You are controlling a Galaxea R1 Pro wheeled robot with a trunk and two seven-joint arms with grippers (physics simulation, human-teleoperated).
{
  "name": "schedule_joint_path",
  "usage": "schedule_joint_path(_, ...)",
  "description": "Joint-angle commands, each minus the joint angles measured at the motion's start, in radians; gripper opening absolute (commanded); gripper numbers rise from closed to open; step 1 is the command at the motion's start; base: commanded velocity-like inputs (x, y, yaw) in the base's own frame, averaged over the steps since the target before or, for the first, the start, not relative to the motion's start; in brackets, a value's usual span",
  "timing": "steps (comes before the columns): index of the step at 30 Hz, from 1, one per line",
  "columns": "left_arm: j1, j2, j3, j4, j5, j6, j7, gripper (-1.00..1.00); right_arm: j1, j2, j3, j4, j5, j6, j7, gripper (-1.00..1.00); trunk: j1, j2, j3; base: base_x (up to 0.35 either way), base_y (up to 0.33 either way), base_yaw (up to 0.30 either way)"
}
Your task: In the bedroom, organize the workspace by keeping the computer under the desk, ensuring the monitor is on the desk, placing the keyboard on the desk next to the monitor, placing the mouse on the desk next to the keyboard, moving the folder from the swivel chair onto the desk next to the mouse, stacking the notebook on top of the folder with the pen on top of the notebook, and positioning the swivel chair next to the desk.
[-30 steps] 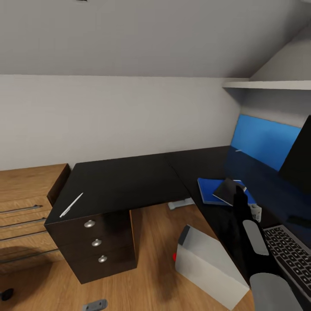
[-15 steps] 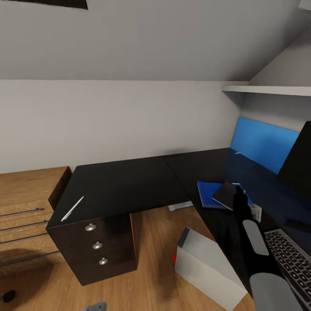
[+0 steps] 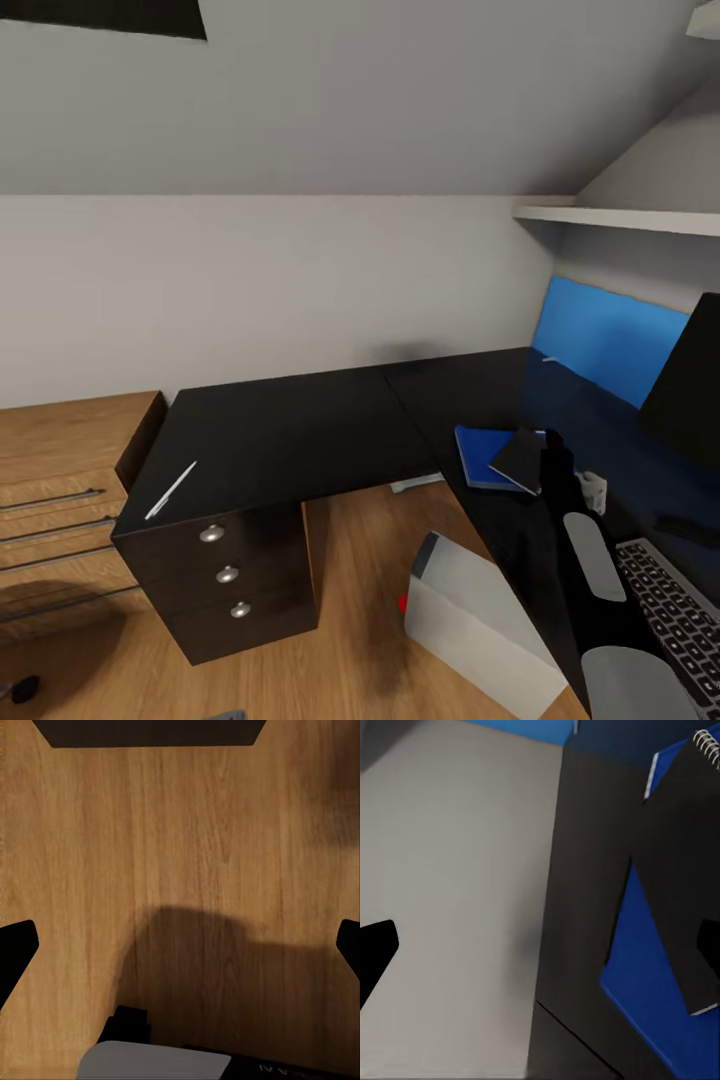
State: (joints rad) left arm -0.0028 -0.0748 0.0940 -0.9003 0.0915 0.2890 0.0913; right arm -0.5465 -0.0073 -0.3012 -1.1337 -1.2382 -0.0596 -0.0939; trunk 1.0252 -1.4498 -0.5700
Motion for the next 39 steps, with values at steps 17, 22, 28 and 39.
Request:
schedule_joint_path(17,0.000,0.001,0.014,0.061,0.011,-0.001,0.005,1.00,0.017,-0.002,0.338,-0.202,0.220,0.324,-0.543,1.00,-0.054,0.098,0.043,0.000,0.000,0.000)
schedule_joint_path(22,0.000,0.015,0.073,0.097,0.011,-0.078,0.003,1.00,0.017,0.000,0.453,-0.314,0.222,0.471,-0.836,1.00,-0.054,0.098,0.043,0.000,0.000,0.000)
schedule_joint_path(28,0.000,0.020,0.116,0.164,0.010,-0.221,0.001,1.00,0.017,0.005,0.610,-0.380,0.221,0.585,-1.089,1.00,-0.054,0.098,0.043,0.000,0.000,0.000)
schedule_joint_path(39,0.000,0.022,0.131,0.209,0.010,-0.333,0.002,1.00,0.017,0.011,0.732,-0.431,0.223,0.587,-1.164,1.00,-0.054,0.098,0.043,0.000,0.000,0.000)
